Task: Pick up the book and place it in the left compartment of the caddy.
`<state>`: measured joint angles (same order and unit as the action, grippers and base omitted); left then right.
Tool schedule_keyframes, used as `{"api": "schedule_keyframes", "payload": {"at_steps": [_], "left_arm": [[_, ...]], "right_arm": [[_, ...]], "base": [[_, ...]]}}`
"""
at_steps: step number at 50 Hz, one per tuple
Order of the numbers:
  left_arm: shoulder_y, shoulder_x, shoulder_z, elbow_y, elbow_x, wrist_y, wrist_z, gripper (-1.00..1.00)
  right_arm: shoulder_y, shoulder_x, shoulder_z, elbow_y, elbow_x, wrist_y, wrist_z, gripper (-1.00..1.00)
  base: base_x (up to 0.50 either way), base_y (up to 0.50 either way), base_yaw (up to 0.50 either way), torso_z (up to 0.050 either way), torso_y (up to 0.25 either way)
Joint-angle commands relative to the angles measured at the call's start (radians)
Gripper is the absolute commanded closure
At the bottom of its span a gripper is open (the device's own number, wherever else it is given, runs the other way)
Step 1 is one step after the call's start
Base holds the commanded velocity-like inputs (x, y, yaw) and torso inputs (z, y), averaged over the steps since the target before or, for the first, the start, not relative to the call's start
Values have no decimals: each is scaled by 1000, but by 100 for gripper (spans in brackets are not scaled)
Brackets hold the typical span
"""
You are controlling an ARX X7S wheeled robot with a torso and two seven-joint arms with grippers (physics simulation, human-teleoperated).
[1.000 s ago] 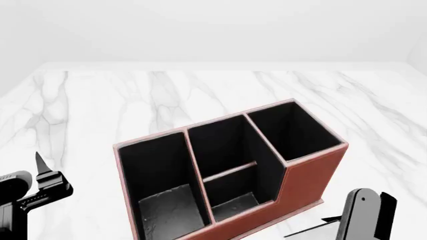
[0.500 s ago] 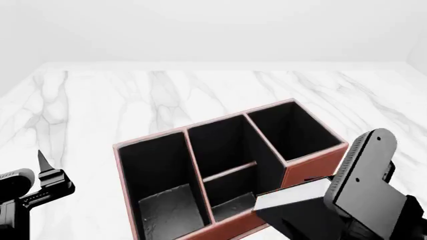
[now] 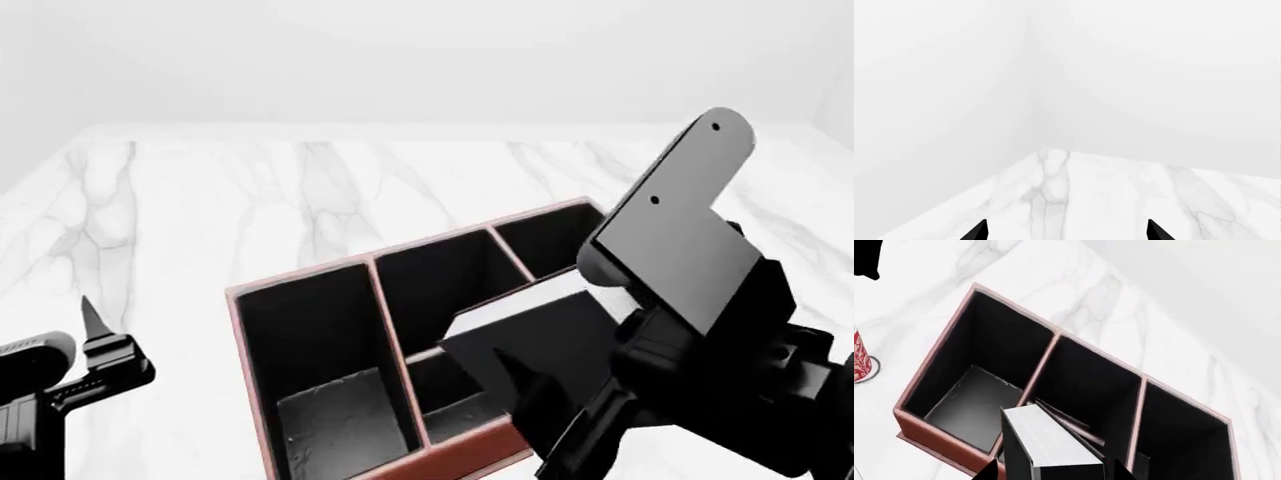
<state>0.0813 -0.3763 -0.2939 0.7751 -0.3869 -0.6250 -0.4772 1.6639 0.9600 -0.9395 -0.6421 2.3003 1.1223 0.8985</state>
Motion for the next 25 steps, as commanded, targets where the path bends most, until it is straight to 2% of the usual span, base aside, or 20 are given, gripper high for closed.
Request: {"api": "schedule_keyframes", "payload": {"at_steps": [1, 7, 19, 25], "left_arm": [[-22, -7, 18, -2, -1, -15, -7, -100], [-28, -12, 18, 3, -6, -25, -10, -100], [-36, -11, 38, -9, -3, -19, -11, -100], [-27, -11, 30, -7, -6, -15, -12, -100]], "right_arm": [[123, -102, -68, 149, 72, -23, -279, 100], [103, -170, -102, 230, 57, -44, -283, 100], [11, -291, -173, 190, 41, -154, -195, 100], [-16, -348, -190, 236, 23, -185, -198, 100]], "base": [[0, 0, 0, 0, 0], [0, 0, 0, 0, 0], [0, 0, 0, 0, 1], [0, 0, 0, 0, 2]]}}
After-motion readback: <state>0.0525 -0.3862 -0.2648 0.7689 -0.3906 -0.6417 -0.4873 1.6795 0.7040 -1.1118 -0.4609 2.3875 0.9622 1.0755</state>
